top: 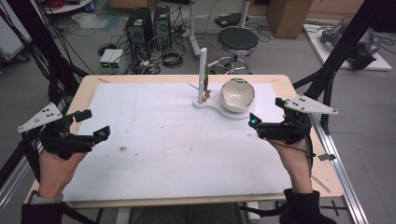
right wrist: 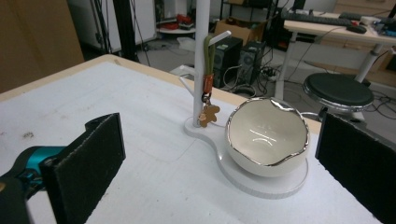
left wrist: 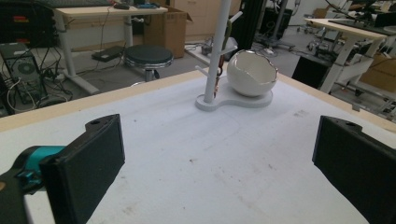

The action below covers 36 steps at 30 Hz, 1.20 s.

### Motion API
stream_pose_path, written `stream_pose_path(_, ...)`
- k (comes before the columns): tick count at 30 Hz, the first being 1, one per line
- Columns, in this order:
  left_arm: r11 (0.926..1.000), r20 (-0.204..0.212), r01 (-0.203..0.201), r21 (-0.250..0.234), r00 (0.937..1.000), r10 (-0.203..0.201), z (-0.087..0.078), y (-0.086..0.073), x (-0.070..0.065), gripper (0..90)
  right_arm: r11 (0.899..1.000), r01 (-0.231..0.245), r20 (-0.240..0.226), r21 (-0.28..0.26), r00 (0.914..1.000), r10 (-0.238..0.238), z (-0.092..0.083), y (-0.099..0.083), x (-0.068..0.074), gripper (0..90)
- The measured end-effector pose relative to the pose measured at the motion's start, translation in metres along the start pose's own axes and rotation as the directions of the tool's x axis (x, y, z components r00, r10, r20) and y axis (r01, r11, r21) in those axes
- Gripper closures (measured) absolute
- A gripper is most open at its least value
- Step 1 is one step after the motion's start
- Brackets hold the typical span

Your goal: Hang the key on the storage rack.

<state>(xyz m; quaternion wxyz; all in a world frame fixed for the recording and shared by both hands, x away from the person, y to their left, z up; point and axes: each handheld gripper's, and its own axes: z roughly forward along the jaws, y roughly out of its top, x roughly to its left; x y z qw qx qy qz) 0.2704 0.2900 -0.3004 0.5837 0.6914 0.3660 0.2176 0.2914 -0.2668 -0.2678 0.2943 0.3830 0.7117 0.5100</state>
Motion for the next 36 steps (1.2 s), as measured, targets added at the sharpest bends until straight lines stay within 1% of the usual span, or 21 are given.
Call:
stream_pose_path(2,1.0,0.002,-0.001,-0.003,1.0,0.001,0.0,0.001,-0.001,2.7,1.0,-0.008,0.002,0.007,1.0,0.008,-0.003,0.001,-0.001,0.4)
stream_pose_path(4,1.0,0.003,-0.003,-0.004,1.0,0.003,-0.001,0.001,-0.002,2.7,1.0,-0.029,0.001,-0.01,0.9996,0.029,-0.01,0.004,-0.003,0.4)
stream_pose_path(5,1.0,0.003,-0.004,-0.002,1.0,0.004,-0.001,0.002,-0.003,2.7,0.999,-0.034,-0.007,-0.02,0.9994,0.034,-0.014,0.005,-0.003,0.4)
stream_pose_path(7,1.0,0.005,-0.005,-0.003,1.0,0.005,-0.001,0.002,-0.004,2.7,0.999,-0.047,-0.012,-0.021,0.9988,0.047,-0.021,0.008,-0.003,0.4)
stream_pose_path(9,1.0,0.007,-0.006,-0.005,1.0,0.006,-0.002,0.002,-0.005,2.7,0.999,-0.037,-0.007,-0.024,0.9993,0.037,-0.028,0.009,-0.003,0.5)
stream_pose_path(13,0.9998,0.009,-0.021,0.005,0.9997,0.021,-0.003,0.004,-0.008,2.7,0.999,-0.035,-0.01,-0.017,0.9994,0.034,-0.037,0.005,-0.004,0.4)
stream_pose_path(15,0.9998,0.008,-0.02,0.002,0.9998,0.02,-0.005,0.005,-0.009,2.7,0.998,-0.057,-0.007,-0.02,0.9983,0.057,-0.041,0.003,-0.007,0.4)
stream_pose_path(20,0.9999,0.005,-0.015,-0.004,0.9999,0.015,-0.007,0.005,-0.011,2.7,0.997,-0.071,0.0,-0.02,0.9975,0.071,-0.044,-0.002,-0.011,0.4)
stream_pose_path(23,0.9998,0.004,-0.018,-0.006,0.9998,0.019,-0.007,0.006,-0.012,2.7,0.997,-0.072,-0.001,-0.024,0.9974,0.072,-0.044,-0.003,-0.013,0.4)
stream_pose_path(30,0.9999,-0.004,-0.013,-0.006,0.9999,0.013,-0.007,0.005,-0.011,2.7,0.997,-0.078,-0.004,-0.005,0.9969,0.078,-0.038,-0.006,-0.014,0.4)
stream_pose_path(32,1.0,-0.009,-0.008,-0.005,0.9999,0.008,-0.007,0.005,-0.01,2.7,0.997,-0.075,-0.004,-0.005,0.9972,0.075,-0.038,-0.007,-0.014,0.4)
stream_pose_path(36,0.9999,-0.009,-0.01,-0.009,0.9999,0.01,-0.008,0.005,-0.012,2.7,0.996,-0.084,-0.003,-0.015,0.9965,0.084,-0.039,-0.007,-0.015,0.4)
